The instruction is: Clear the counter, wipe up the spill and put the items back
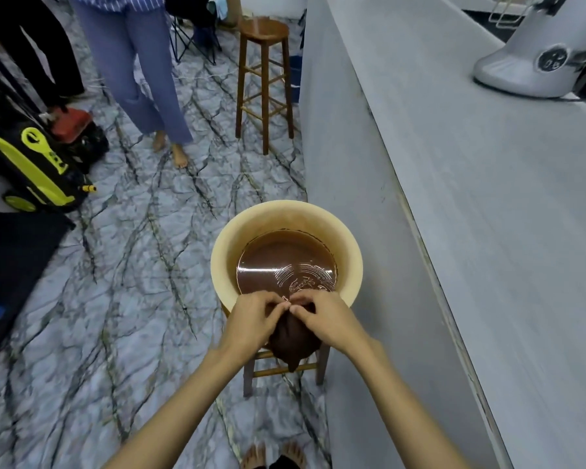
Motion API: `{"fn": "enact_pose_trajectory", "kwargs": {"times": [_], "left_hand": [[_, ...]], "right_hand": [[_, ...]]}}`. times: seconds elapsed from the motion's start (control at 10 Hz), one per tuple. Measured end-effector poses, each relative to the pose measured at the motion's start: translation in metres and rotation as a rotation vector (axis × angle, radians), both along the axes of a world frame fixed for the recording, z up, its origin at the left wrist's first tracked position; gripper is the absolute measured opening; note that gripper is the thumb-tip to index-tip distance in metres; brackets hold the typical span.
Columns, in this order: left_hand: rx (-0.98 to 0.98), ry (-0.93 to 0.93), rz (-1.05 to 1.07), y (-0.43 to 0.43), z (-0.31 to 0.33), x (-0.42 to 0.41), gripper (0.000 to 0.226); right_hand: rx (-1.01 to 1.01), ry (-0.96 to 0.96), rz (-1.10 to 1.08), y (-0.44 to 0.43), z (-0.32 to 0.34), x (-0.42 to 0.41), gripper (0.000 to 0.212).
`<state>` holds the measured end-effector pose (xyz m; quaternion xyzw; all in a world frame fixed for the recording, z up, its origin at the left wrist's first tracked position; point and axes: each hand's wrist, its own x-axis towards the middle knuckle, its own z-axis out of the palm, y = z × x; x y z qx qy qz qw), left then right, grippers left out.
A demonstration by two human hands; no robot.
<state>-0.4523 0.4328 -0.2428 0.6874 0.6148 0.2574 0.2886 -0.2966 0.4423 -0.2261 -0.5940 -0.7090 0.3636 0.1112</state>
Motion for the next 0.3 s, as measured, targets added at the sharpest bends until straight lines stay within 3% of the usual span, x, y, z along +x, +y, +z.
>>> {"fn": "enact_pose_trajectory", "kwargs": {"times": [0.1,0.2,0.3], "left_hand": [[-0.036,0.026,-0.093,-0.01,-0.005,-0.002,0.021],[0.01,-0.029,-0.055,-0.018,-0.008,-0.003,0.025],[0.01,-0.213,0.084,-0.041,-0.008,-0.015,0.03]], "right_hand": [[0.049,-0.042,0.027,-0.014,-0.007,-0.003,0.032],[0.162,0.008,-0.028,-0.028,-0.012,0.002,0.039],[0.24,0.199,-0.283,-0.064,-0.01,0.018,0.039]]}}
